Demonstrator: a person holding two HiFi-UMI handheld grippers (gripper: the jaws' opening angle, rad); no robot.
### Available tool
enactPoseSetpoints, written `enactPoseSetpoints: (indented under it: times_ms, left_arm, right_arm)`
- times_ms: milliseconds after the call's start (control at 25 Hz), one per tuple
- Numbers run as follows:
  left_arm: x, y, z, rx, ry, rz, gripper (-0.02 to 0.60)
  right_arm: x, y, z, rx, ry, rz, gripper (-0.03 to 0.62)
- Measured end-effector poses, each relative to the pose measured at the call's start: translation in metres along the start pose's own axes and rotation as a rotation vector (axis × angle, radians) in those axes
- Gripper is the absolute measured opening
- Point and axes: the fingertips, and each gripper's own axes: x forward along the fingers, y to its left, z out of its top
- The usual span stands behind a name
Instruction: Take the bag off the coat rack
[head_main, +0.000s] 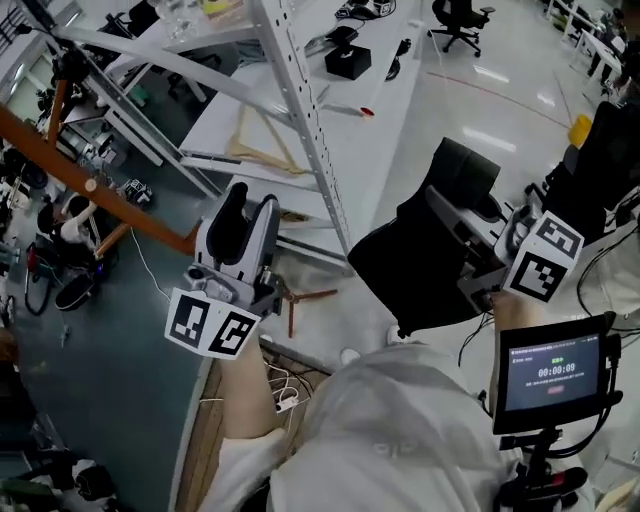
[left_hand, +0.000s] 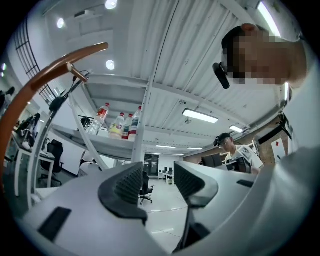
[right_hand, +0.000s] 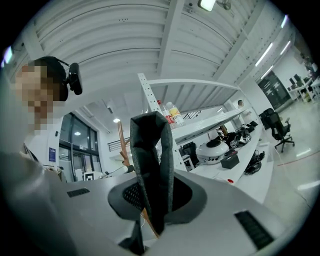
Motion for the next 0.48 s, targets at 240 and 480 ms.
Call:
enactPoseSetpoints:
  times_ms: [240,480]
  left_arm:
    - [0.027,-0.043,-0.063,-0.147,0.048,-0.138,0.183]
    - [0.051,-0.091,-0.107,-0.263,0.109,-0.25,0.183]
  right_arm:
    - [-0.02,-0.024,-0.014,0.021,-0.025,-0.081,0.064]
    - [-0.039,-0.037,-0.036,0.059,-0.029,-0.138,0.065]
